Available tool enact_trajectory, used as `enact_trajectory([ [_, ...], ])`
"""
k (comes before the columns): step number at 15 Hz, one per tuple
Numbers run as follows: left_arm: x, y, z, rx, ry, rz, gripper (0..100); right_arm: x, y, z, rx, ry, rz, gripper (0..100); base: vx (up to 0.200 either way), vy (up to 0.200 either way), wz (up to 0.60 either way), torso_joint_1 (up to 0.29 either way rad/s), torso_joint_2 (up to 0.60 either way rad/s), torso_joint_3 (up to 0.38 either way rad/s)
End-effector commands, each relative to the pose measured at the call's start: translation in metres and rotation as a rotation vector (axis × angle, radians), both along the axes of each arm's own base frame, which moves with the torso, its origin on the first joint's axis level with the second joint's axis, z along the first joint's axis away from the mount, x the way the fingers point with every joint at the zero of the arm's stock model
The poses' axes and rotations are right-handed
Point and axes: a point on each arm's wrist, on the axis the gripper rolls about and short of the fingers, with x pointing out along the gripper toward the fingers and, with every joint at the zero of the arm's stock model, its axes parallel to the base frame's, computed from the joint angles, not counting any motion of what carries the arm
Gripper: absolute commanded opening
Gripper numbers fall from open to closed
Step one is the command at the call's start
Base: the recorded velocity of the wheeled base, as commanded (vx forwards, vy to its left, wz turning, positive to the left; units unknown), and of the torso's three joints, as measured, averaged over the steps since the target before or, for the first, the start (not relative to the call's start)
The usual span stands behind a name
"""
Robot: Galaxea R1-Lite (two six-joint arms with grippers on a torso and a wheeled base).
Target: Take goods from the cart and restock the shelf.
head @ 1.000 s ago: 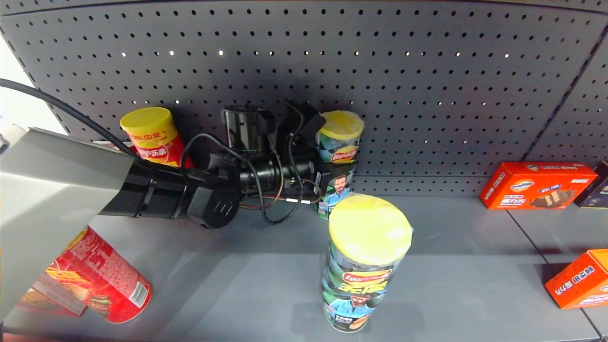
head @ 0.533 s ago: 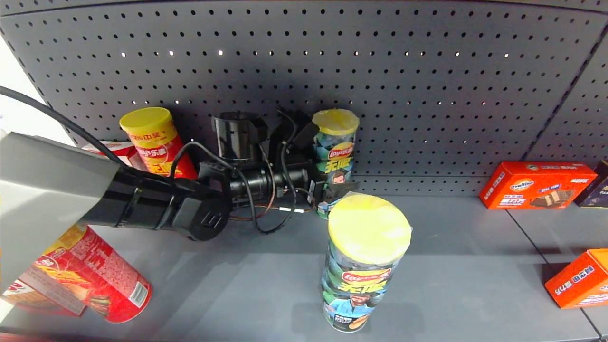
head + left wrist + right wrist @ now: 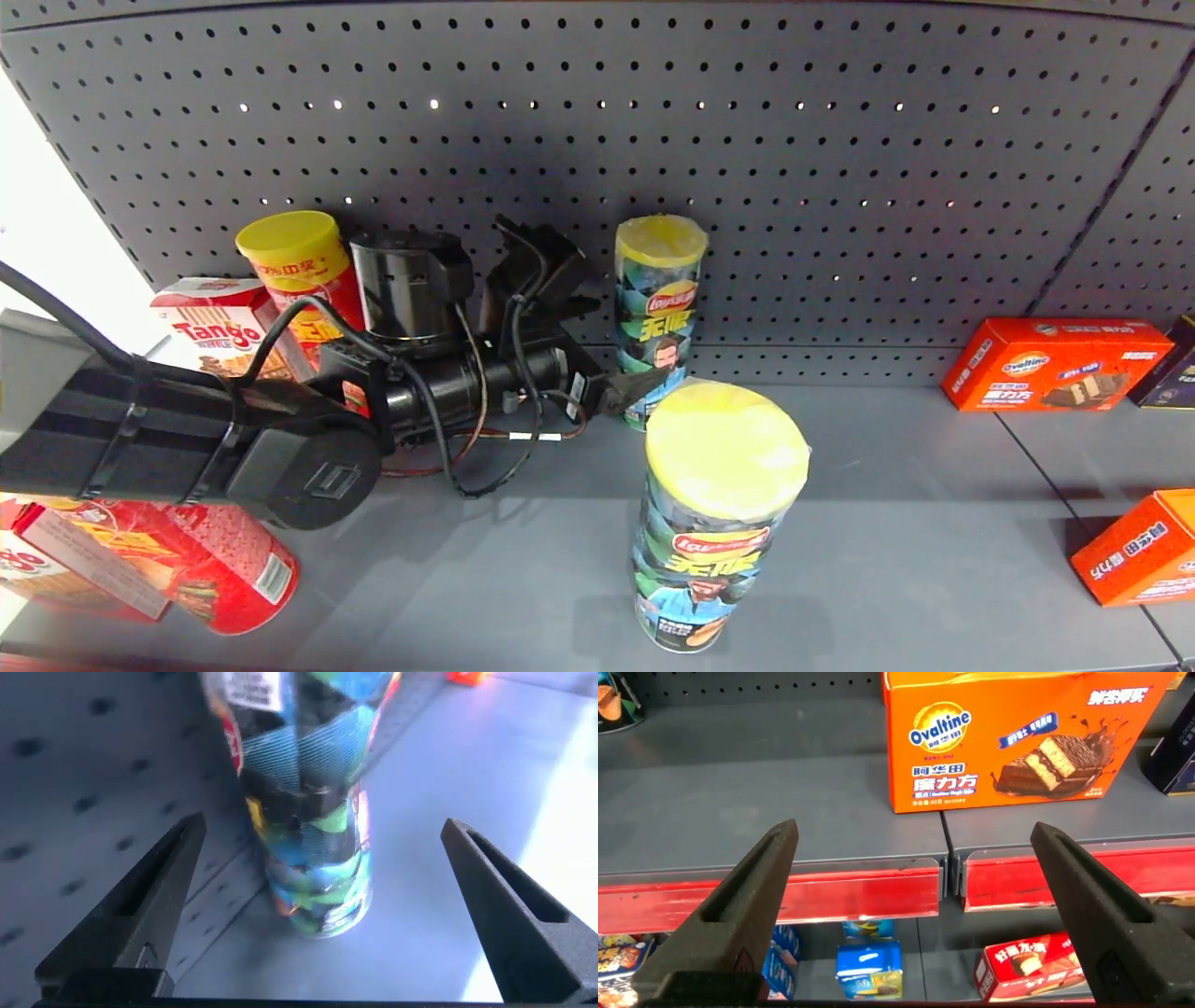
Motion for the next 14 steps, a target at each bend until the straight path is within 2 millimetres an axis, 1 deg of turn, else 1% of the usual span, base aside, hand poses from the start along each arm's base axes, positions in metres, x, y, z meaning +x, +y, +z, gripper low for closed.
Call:
enact_trajectory([
  [1, -0.0031, 0.0019, 0.0046, -0.002, -0.013, 0.027, 100, 0.0002, 0.0000, -0.0002, 0.000, 0.002, -0.001, 100, 0.000, 0.000, 0.00, 0.000, 0.00, 0.000],
  [8, -0.0003, 0.0045, 0.0034, 0.008, -0.015, 0.125, 100, 0.0002, 0.0000, -0.0002, 0.000, 0.002, -0.001, 100, 0.000, 0.000, 0.00, 0.000, 0.00, 0.000],
  [12, 0.0009, 0.0058, 0.0042, 0.009, -0.019, 0.152, 100, 0.0002, 0.0000, -0.0002, 0.000, 0.002, -0.001, 100, 0.000, 0.000, 0.00, 0.000, 0.00, 0.000],
  [14, 0.0024, 0.0073, 0.0039, 0.010, -0.016, 0.199, 100, 0.0001, 0.0000, 0.0002, 0.000, 0.001, -0.001, 100, 0.000, 0.000, 0.00, 0.000, 0.00, 0.000],
])
